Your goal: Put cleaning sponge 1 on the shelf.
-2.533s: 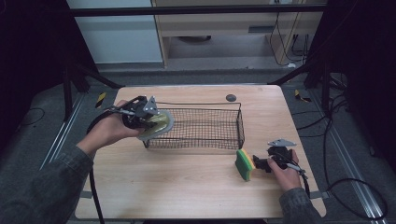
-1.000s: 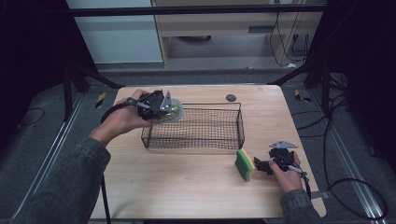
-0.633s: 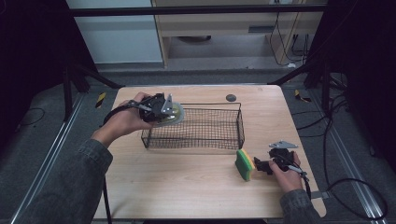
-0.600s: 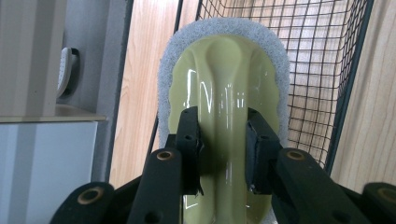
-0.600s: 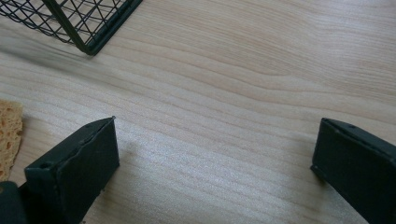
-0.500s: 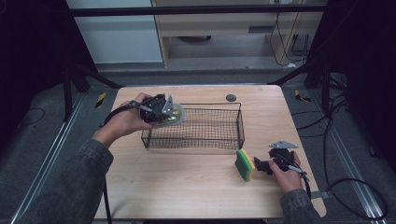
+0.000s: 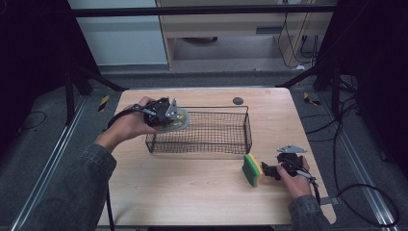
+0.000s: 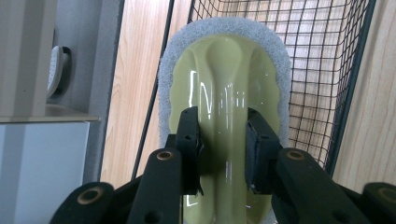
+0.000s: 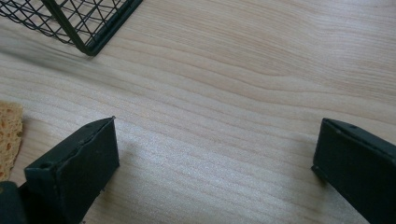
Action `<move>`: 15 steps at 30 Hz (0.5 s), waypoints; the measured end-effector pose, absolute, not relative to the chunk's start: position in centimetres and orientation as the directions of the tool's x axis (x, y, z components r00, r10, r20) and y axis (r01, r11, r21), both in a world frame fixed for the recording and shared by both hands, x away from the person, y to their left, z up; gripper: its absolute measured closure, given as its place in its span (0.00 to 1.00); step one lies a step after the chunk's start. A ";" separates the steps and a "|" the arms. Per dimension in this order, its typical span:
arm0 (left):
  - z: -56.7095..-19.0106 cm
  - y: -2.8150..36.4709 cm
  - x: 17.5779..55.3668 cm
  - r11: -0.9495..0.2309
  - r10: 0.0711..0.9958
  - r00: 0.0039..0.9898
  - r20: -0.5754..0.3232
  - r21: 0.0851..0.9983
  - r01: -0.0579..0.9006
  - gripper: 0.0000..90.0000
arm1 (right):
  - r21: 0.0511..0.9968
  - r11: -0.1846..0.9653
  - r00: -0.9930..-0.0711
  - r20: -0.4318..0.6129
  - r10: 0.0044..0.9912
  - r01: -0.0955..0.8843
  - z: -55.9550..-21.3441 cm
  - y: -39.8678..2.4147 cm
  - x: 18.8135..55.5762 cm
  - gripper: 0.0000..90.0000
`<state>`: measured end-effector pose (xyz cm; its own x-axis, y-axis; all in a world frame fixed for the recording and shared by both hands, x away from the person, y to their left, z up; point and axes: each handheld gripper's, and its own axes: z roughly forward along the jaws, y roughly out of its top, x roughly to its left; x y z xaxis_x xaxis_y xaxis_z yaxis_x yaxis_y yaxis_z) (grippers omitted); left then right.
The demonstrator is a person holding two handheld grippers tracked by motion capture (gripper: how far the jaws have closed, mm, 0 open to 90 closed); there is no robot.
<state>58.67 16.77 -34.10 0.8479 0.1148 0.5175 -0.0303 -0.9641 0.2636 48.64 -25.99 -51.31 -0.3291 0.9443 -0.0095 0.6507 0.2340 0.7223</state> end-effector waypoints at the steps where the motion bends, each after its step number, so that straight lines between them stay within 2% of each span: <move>1: -34.1 16.8 58.7 -0.964 0.115 0.848 0.518 0.264 -0.030 0.79 | 0.723 0.234 -0.329 -0.010 0.944 0.650 -51.3 -26.0 48.6 0.00; 15: -34.9 16.8 59.4 -0.971 0.106 0.850 0.517 0.240 -0.025 0.79 | 0.722 0.235 -0.331 -0.008 0.944 0.651 -51.3 -26.0 48.7 0.00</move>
